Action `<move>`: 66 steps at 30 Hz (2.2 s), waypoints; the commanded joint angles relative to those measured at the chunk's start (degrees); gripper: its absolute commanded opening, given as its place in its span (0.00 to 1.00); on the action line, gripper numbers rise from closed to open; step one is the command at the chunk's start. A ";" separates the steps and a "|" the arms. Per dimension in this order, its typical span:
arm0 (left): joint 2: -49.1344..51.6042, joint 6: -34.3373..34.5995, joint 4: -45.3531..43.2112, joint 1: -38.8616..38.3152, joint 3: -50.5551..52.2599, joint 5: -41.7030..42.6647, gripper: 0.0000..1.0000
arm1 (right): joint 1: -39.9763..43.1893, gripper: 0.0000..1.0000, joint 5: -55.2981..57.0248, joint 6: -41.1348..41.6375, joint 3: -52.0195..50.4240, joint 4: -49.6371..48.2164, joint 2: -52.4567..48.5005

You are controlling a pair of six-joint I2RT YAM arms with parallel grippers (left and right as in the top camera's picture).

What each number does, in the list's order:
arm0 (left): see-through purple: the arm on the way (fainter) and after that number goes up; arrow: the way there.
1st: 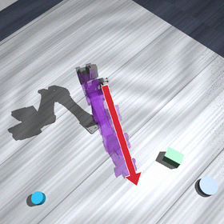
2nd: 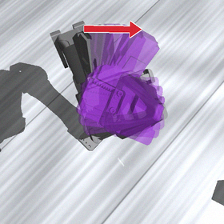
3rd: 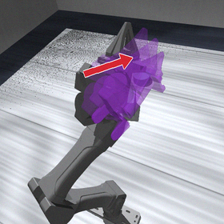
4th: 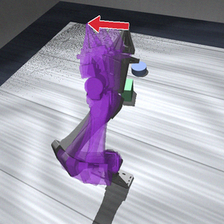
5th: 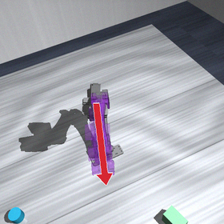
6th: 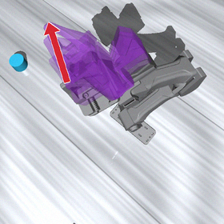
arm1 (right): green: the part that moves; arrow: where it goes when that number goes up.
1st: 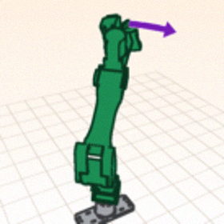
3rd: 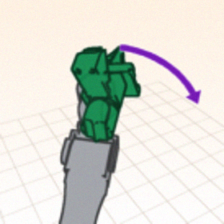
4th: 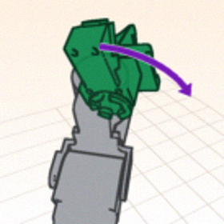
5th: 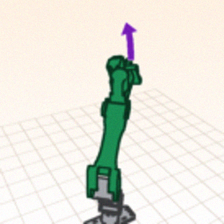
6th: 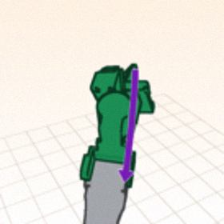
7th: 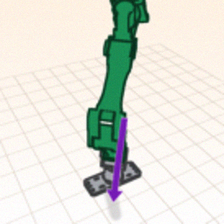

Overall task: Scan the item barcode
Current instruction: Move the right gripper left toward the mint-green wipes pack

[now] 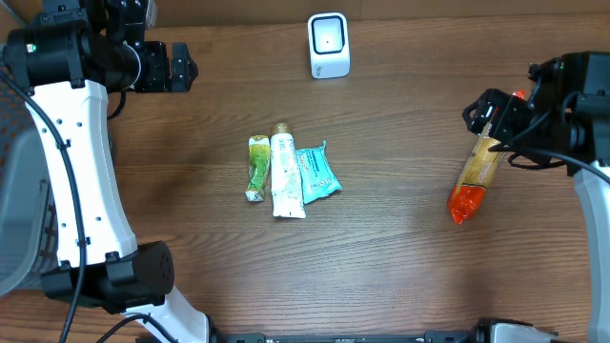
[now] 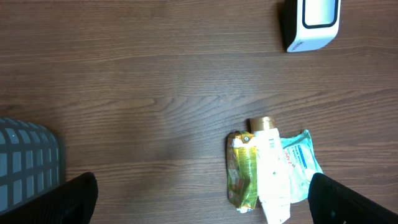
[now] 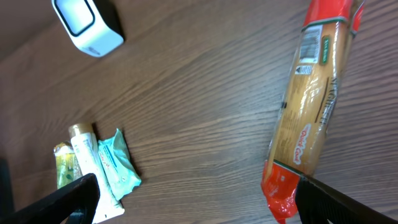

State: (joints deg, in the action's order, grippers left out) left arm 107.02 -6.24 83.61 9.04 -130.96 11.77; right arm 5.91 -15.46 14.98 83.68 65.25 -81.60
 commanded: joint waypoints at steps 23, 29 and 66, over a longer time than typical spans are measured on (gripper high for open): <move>-0.52 -1.07 0.00 -0.07 -0.35 0.07 1.00 | -26.23 0.99 -1.09 -0.07 0.26 -7.96 -15.96; -0.52 -1.07 0.00 -0.07 -0.35 0.07 1.00 | -28.57 1.00 -1.29 -0.04 0.00 -8.52 -22.05; -0.52 -1.07 0.00 -0.07 -0.35 0.07 1.00 | -37.88 0.31 2.21 7.28 -2.54 -28.61 -39.95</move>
State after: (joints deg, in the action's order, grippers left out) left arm 107.02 -6.24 83.59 9.04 -130.96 11.77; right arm -32.84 -14.24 18.59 81.62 36.45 -119.87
